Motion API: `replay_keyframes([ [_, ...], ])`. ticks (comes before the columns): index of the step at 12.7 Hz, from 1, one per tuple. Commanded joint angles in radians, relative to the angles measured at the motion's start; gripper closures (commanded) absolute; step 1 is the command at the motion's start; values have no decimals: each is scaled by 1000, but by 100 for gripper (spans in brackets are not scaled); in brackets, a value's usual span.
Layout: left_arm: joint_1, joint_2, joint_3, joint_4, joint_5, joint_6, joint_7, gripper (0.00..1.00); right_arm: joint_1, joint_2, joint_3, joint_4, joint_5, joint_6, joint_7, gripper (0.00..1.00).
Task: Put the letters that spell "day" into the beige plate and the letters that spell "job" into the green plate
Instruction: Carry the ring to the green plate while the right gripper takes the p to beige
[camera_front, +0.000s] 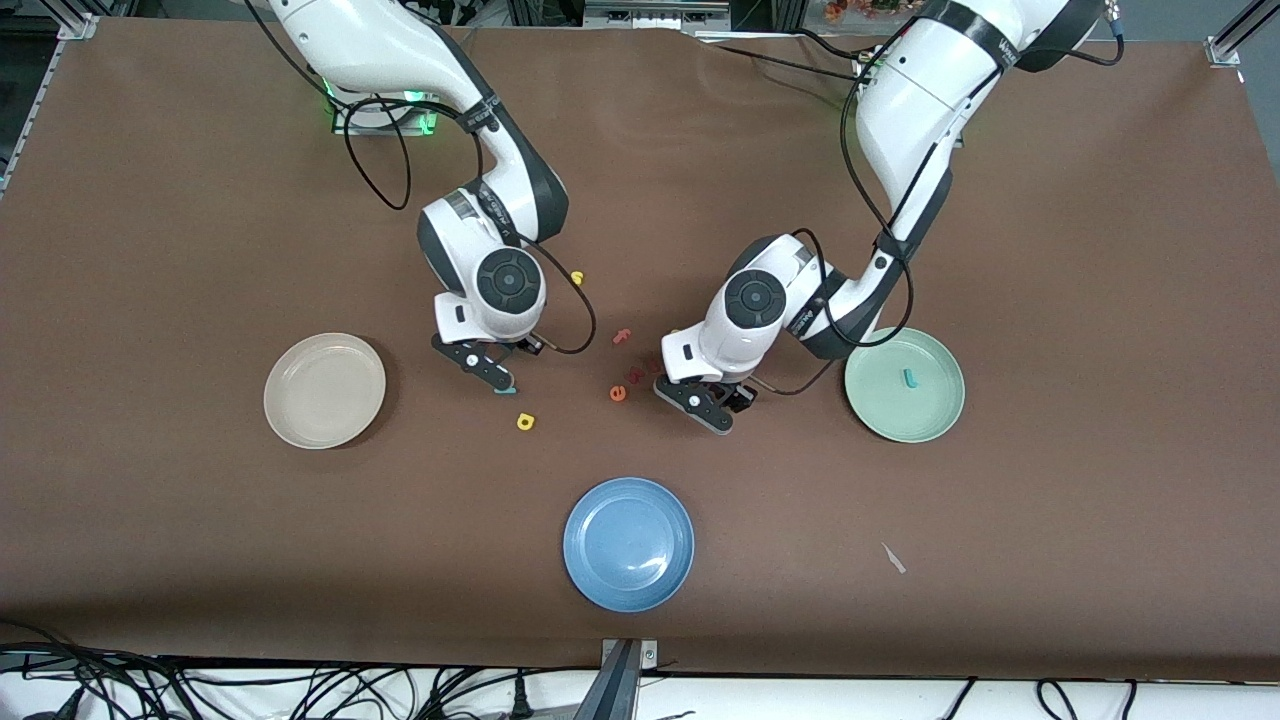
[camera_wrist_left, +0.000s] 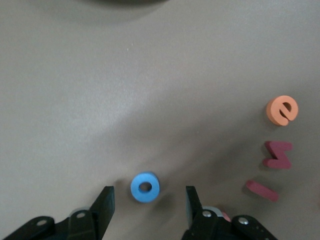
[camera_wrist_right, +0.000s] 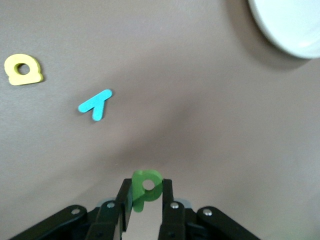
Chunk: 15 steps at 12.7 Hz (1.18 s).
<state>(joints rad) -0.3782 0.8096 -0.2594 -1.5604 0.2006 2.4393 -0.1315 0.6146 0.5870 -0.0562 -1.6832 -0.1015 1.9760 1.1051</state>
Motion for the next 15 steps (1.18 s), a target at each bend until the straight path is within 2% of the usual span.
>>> replay_keyframes([
  [1, -4, 23, 3, 34, 63, 12, 9, 38, -1, -39, -52, -15, -4, -49, -141, 100],
  [3, -4, 23, 3, 28, 65, 12, 10, 42, -1, -42, -92, -23, -12, -55, -218, 100],
  [9, -5, 42, 5, 28, 108, 12, 9, 44, -3, -41, -249, -27, -15, -37, -497, 100],
  [11, -4, 39, 5, 28, 108, 12, 10, 58, -6, -33, -292, -27, -14, -5, -585, 100],
  [15, -2, 28, 3, 30, 108, 10, 7, 96, -119, -12, -298, -41, -9, 93, -772, 100],
])
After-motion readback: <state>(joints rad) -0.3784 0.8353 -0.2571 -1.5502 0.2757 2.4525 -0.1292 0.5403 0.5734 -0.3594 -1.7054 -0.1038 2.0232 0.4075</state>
